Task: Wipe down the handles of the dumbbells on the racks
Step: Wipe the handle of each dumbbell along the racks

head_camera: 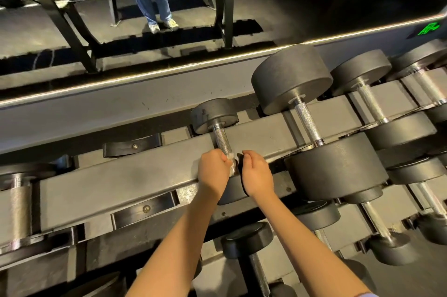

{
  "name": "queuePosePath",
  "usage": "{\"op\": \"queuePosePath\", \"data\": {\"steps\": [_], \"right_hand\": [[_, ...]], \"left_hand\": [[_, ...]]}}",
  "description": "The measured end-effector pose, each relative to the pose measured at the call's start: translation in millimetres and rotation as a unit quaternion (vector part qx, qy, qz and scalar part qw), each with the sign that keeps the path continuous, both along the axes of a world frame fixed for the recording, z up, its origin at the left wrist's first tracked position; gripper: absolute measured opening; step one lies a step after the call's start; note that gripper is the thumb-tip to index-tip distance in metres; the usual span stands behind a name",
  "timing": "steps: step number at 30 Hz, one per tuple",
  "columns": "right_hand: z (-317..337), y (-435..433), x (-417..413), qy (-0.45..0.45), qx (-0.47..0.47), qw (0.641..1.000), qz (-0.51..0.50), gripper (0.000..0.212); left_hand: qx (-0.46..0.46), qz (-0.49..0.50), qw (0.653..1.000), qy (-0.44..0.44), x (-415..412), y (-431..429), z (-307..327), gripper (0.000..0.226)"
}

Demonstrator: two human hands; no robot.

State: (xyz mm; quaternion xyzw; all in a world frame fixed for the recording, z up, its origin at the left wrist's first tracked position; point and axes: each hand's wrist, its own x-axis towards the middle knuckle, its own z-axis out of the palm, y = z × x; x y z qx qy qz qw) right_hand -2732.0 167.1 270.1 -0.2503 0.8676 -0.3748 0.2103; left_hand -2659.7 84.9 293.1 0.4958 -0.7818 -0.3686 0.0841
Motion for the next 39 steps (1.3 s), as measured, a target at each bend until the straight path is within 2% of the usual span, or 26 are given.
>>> {"op": "queuePosePath", "data": {"steps": [5, 8, 10, 13, 15, 17, 19, 21, 26, 30, 39], "right_hand": [[8.8, 9.6, 0.3, 0.033, 0.001, 0.999, 0.022, 0.035], [27.2, 34.0, -14.6, 0.157, -0.005, 0.986, 0.060, 0.028], [43.4, 52.8, -33.9, 0.281, -0.012, 0.958, 0.060, 0.025], [70.4, 84.6, -69.3, 0.383, 0.060, 0.921, 0.038, 0.028], [79.1, 107.9, -94.9, 0.370, 0.140, 0.918, 0.034, 0.036], [80.6, 126.2, -116.9, 0.347, 0.185, 0.917, 0.068, 0.059], [80.6, 130.6, -132.2, 0.324, 0.194, 0.921, 0.091, 0.081], [82.1, 127.3, -142.4, 0.318, 0.187, 0.924, 0.101, 0.090], [76.3, 124.6, -168.8, 0.285, 0.124, 0.940, 0.140, 0.089], [67.3, 122.5, -176.3, 0.274, 0.091, 0.950, 0.123, 0.070], [68.5, 125.0, -173.8, 0.276, 0.060, 0.952, 0.122, 0.059]], "left_hand": [[-0.007, -0.002, 1.000, 0.001, 4.5, 4.9, 4.4, 0.021], [-0.013, -0.004, 1.000, 0.026, -0.6, 8.8, 12.5, 0.023], [-0.023, -0.011, 0.999, 0.040, -9.8, 15.6, 21.9, 0.021], [-0.026, -0.041, 0.996, 0.070, -30.4, 28.1, 36.5, 0.018], [-0.013, -0.057, 0.995, 0.084, -46.3, 35.1, 41.1, 0.014], [0.017, -0.067, 0.993, 0.094, -61.5, 42.2, 42.7, 0.013], [0.049, -0.075, 0.990, 0.112, -75.2, 47.1, 40.6, 0.015], [0.055, -0.079, 0.990, 0.105, -87.4, 49.4, 40.5, 0.011], [0.066, -0.048, 0.990, 0.113, -125.5, 48.8, 44.9, 0.014], [0.115, 0.008, 0.981, 0.158, -164.0, 47.4, 46.1, 0.015], [0.041, 0.073, 0.985, 0.150, -219.2, 44.4, 32.9, 0.017]]}}
